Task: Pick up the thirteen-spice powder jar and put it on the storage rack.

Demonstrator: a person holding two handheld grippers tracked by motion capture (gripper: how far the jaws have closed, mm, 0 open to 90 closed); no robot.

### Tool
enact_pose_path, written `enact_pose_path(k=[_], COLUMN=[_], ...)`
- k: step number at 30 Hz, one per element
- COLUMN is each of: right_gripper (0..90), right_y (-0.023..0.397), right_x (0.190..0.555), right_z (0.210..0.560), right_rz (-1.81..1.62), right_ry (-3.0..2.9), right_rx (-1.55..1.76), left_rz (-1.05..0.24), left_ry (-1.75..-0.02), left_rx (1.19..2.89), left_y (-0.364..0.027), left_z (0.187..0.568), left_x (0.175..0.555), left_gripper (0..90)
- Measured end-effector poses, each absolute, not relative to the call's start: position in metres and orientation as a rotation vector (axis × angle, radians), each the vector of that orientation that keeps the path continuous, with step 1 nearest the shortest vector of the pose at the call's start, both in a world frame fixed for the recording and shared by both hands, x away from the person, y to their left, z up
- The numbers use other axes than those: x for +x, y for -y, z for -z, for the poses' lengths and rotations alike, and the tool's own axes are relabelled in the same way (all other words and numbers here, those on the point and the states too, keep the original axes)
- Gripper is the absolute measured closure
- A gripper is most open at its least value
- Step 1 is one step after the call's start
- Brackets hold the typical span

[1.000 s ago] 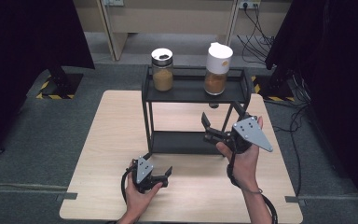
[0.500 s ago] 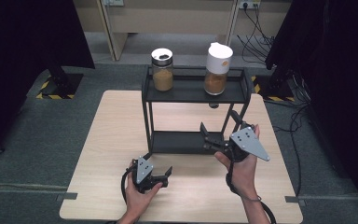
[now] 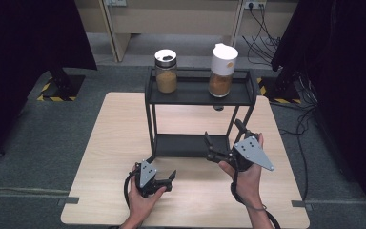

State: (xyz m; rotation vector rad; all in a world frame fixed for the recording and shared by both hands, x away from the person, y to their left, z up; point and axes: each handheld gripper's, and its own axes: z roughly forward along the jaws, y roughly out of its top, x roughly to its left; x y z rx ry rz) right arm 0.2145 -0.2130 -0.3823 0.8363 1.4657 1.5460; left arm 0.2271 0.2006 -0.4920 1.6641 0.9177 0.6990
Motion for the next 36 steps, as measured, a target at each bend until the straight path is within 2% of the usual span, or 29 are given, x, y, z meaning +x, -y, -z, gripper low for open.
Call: enact_pose_path(k=[36], right_gripper=[0.3], right_y=[0.223], right_x=[0.202], right_z=[0.422], right_rz=[-1.507], right_ry=[-1.559], right_rx=[0.898], left_rz=[-0.701], left_ry=[-0.915], left_rx=[1.665], left_y=[-0.201], left_z=[0.492], left_x=[0.227], left_gripper=[1.6])
